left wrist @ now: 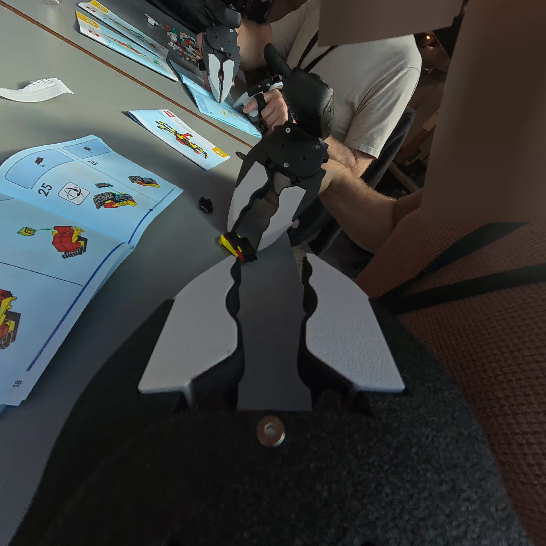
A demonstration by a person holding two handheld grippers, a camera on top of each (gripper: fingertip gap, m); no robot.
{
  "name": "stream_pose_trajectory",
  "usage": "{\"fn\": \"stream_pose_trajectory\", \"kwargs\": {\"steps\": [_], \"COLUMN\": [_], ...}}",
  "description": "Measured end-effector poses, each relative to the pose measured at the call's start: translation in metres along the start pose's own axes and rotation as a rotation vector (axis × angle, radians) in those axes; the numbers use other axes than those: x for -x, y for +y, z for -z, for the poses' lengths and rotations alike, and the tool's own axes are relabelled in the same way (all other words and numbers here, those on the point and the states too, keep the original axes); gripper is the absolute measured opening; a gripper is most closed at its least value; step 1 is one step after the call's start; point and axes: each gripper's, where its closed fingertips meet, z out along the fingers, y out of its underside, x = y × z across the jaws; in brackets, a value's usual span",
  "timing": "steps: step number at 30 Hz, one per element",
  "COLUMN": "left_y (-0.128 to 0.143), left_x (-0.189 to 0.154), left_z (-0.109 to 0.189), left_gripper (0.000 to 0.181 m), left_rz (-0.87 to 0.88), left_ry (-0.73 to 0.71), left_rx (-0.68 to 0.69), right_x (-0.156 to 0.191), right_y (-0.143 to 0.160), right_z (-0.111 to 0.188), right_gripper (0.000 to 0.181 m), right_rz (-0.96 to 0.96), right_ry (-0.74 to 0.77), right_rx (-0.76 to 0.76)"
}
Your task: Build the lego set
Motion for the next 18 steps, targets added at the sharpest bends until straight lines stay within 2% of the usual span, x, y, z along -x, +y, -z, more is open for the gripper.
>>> {"fn": "stream_pose_trajectory", "kwargs": {"steps": [1,8,10,12,15,18], "left_y": [0.001,0.0,-0.002,-0.008,-0.002,0.033], "left_x": [0.001,0.007,0.01,0.014,0.009,0.005], "left_z": [0.001,0.008,0.022,0.05,0.1,0.135], "left_gripper": [0.04,0.04,0.04,0.04,0.04,0.04], "left_rz": [0.0,0.001,-0.021,-0.067,-0.136,-0.207], "left_ry": [-0.01,-0.06,-0.11,-0.225,-0.415,-0.631], "left_rx": [0.005,0.018,0.023,0.012,0.034,0.153], "right_x": [0.004,0.053,0.052,0.044,0.035,0.022], "right_y": [0.0,-0.008,-0.005,-0.01,-0.053,-0.109], "right_z": [0.0,-0.001,0.002,0.014,0.037,0.035], "right_gripper": [0.036,0.037,0.037,0.037,0.035,0.029], "right_rz": [-0.006,-0.036,-0.017,-0.018,-0.003,0.075], "right_ry": [-0.012,-0.129,-0.085,-0.032,0.005,0.092], "right_rx": [0.007,-0.032,-0.027,-0.063,-0.251,-0.387]}}
